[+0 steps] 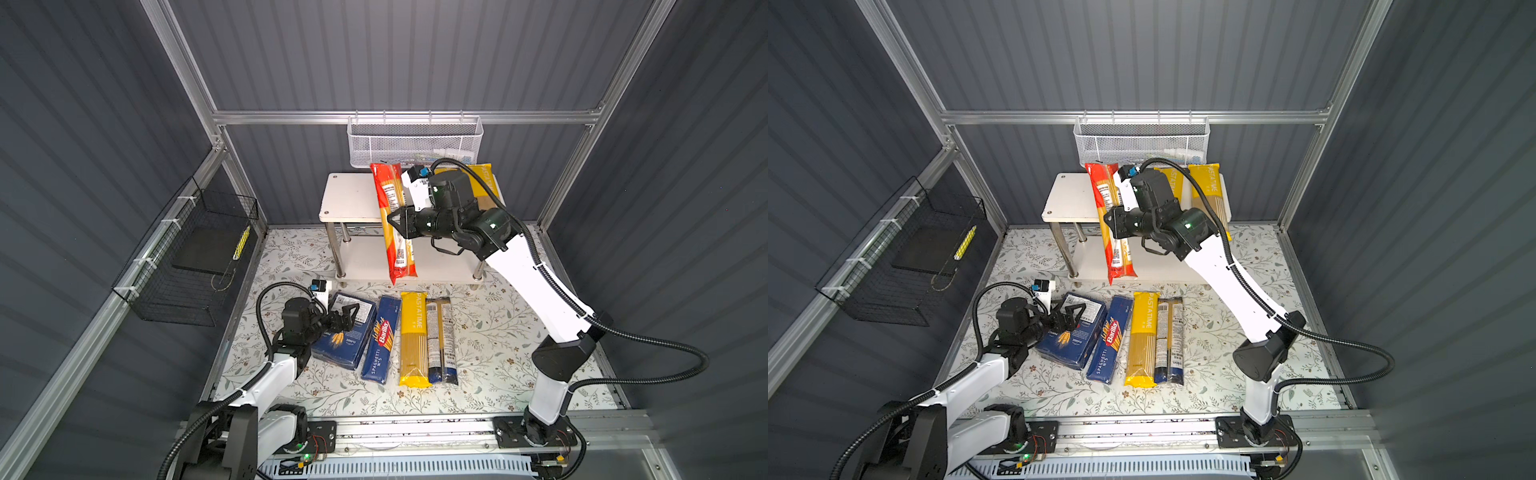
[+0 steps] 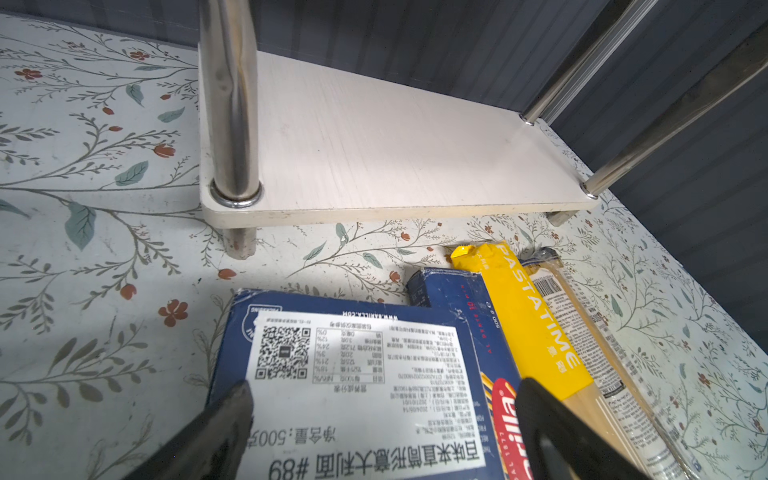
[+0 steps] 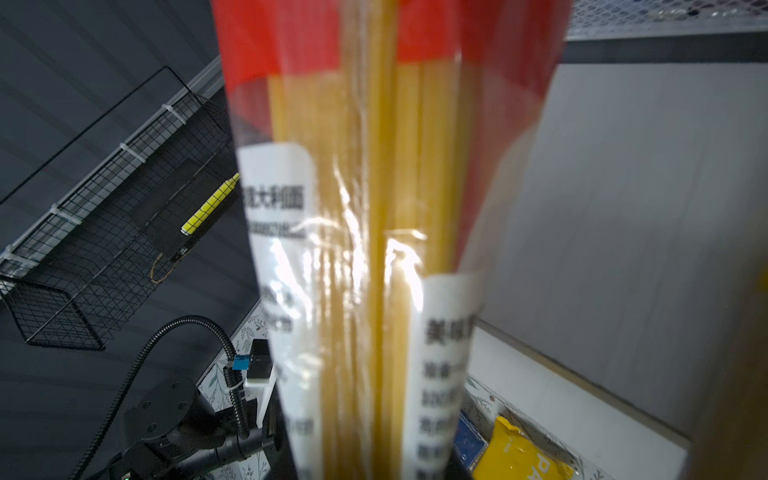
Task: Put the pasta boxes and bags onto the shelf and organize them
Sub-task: 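Carry the bags over the shelf's upper tier beside the yellow bags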
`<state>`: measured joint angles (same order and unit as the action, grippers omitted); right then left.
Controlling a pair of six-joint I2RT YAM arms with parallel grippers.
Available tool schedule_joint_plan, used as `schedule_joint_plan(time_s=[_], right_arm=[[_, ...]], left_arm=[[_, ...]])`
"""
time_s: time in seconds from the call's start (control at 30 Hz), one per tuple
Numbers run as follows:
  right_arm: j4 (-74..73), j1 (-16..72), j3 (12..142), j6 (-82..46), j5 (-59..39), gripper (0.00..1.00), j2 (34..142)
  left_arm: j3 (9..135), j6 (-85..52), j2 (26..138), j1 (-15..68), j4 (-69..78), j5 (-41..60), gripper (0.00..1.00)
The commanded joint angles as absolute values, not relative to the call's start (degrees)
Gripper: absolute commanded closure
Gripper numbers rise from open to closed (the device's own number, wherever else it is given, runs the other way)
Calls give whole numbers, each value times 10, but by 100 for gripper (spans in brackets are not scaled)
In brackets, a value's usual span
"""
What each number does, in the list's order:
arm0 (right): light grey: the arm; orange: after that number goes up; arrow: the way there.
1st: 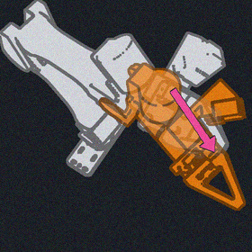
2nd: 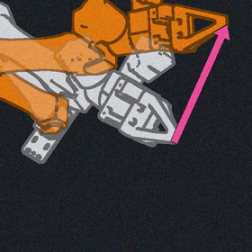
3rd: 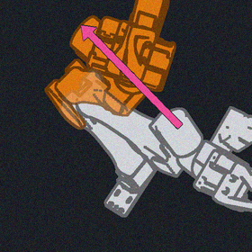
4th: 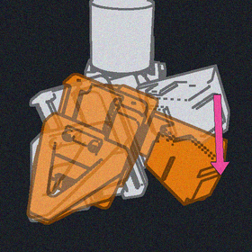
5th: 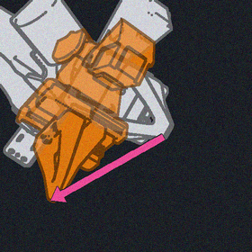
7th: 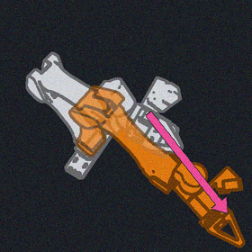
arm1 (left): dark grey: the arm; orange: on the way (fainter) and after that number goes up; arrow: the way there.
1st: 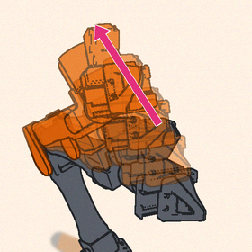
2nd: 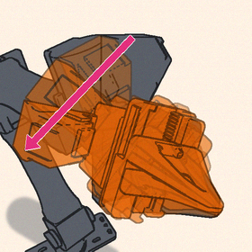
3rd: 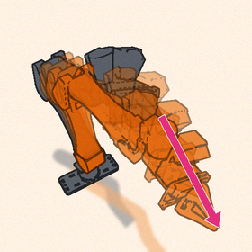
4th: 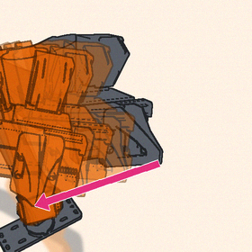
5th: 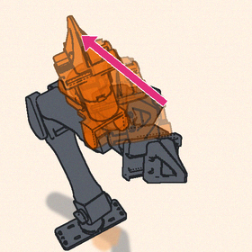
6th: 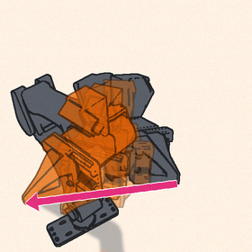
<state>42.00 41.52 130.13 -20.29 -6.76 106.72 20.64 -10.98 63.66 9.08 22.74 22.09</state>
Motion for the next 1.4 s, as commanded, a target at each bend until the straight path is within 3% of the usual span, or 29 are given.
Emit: schedule_joint_plan(time_s=[0.0, 0.8, 1.37], right_arm=[[355, 410, 1355, -197, -93, 85, 1065], [230, 352, 1378, -278, -113, 83, 1111], [228, 305, 1439, -311, -134, 82, 1159]], left_arm=[[219, -106, 635, 95, 220, 219, 1], [219, -106, 634, 95, 219, 215, 1], [220, -106, 635, 95, 216, 215, 1]])
